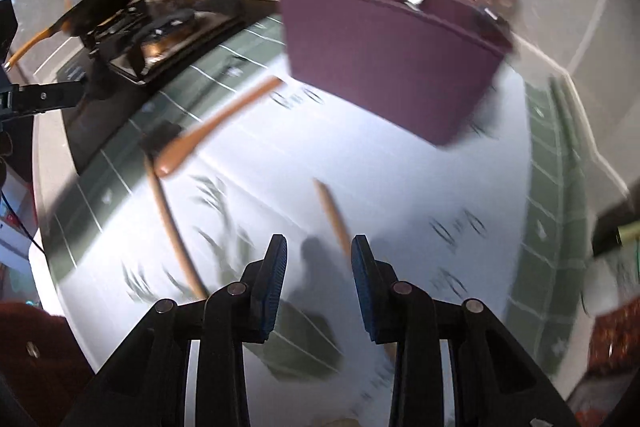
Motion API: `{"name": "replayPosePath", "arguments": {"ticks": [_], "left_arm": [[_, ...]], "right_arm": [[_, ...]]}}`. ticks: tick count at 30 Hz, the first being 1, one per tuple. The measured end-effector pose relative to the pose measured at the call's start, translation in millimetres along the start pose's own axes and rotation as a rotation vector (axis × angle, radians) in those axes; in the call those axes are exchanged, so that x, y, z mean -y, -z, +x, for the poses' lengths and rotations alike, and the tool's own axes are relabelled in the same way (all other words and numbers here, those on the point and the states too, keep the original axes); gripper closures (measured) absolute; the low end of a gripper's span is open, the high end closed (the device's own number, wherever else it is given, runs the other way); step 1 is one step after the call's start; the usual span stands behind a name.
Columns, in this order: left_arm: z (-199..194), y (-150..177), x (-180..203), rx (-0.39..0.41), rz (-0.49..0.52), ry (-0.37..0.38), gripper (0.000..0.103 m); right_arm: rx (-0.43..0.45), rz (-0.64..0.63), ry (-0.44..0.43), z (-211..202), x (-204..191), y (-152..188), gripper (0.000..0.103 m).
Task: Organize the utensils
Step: 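Move both open grippers back over the remaining utensils on the tablecloth, then grasp a wooden chopstick with the right gripper while the left grasps the wooden spoon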
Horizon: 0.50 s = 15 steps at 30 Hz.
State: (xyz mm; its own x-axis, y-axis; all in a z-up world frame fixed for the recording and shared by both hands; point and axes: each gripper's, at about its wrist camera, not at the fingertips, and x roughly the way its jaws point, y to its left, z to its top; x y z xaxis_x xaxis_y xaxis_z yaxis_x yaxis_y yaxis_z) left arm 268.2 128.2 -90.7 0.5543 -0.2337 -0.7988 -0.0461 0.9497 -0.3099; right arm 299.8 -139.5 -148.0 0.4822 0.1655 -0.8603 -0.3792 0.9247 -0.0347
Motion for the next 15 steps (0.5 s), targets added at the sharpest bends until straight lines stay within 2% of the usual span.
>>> {"name": "replayPosePath", "arguments": {"ticks": [8,15], "left_arm": [[16.1,-5.2,20.7,-0.043,0.052,0.035,0.034],[24.2,-2.6,30.8,-0.079,0.093,0.058,0.034]], "right_arm": [[0.008,0.091,0.008,-6.0,21.1,18.5,0.080],[-0.023,0.096,0.040,4.0,16.5,24.3,0.084]]}}
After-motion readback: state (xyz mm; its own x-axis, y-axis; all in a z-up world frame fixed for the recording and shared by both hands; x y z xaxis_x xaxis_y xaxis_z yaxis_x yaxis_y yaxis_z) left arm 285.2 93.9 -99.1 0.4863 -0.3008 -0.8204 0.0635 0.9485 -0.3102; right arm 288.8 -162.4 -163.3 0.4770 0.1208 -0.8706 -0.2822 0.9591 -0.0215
